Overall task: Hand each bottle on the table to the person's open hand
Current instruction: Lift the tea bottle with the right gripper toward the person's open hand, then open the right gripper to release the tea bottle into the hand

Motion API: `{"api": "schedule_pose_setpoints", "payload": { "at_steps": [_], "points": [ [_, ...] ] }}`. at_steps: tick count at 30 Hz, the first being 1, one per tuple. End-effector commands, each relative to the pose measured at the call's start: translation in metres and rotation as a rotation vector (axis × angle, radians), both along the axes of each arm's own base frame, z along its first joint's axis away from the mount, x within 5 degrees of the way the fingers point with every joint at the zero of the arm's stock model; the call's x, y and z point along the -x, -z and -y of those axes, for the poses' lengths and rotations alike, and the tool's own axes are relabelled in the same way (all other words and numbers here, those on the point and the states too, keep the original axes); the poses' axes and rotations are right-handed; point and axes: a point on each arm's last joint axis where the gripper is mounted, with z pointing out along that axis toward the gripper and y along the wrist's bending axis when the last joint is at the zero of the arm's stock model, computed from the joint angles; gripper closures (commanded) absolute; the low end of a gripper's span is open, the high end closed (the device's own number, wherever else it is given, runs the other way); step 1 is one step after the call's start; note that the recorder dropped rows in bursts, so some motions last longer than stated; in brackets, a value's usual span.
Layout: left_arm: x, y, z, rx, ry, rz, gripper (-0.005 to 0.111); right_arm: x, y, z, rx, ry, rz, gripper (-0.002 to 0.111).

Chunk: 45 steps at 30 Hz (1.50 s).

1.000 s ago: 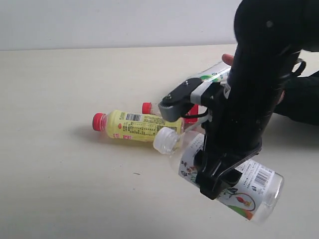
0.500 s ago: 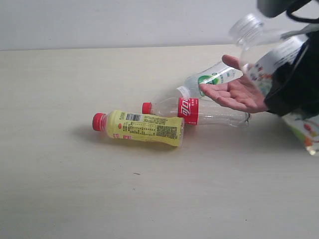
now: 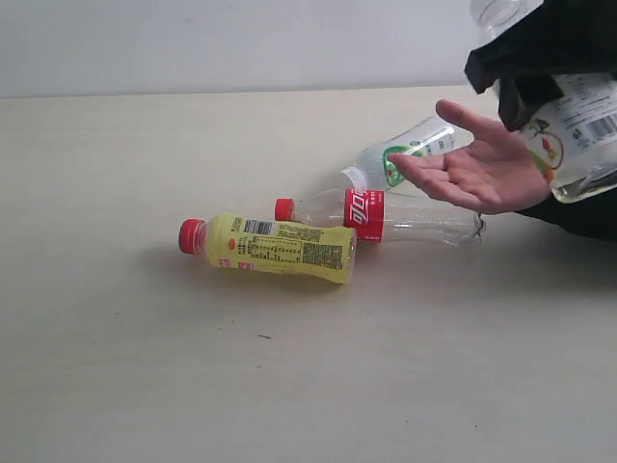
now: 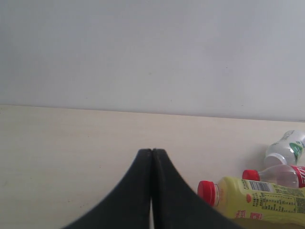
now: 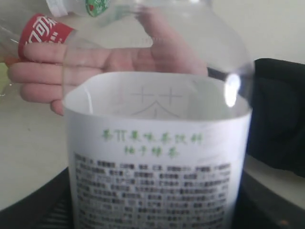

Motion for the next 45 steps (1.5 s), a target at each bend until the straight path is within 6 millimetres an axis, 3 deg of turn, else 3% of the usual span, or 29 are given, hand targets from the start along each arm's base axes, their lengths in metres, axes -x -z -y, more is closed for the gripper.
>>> {"api": "schedule_pose_setpoints", "payload": {
  "at_steps": [1,6,11,17,26,29,35,38,45],
  "points": [
    [0.000,0.001,0.000,0.007,0.000,0.003,0.107,-0.026,0.026,-0.003,0.023,-0.008,-0.075,0.108],
    [0.000,0.001,0.000,0.007,0.000,0.003,0.107,-0.060,0.061,-0.004,0.007,0.012,-0.169,0.108],
    [0.000,0.001,0.000,0.007,0.000,0.003,0.107,-0.077,0.084,-0.013,-0.030,-0.017,-0.228,0.108],
    [0.000,0.001,0.000,0.007,0.000,0.003,0.107,-0.088,0.087,-0.017,-0.035,-0.014,-0.216,0.108],
    [0.000,0.001,0.000,0.007,0.000,0.003,0.107,-0.089,0.087,-0.017,-0.035,-0.015,-0.212,0.107],
    [0.000,0.001,0.000,0.007,0.000,0.003,0.107,-0.089,0.087,-0.017,-0.033,-0.015,-0.211,0.097],
    [0.000,0.001,0.000,0.007,0.000,0.003,0.107,-0.089,0.087,-0.017,-0.034,-0.015,-0.210,0.058],
    [0.000,0.001,0.000,0.007,0.000,0.003,0.107,-0.089,0.087,-0.017,-0.030,-0.017,-0.206,0.045],
    [0.000,0.001,0.000,0.007,0.000,0.003,0.107,-0.090,0.087,-0.016,-0.012,-0.021,-0.196,0.033]
  ]
}}
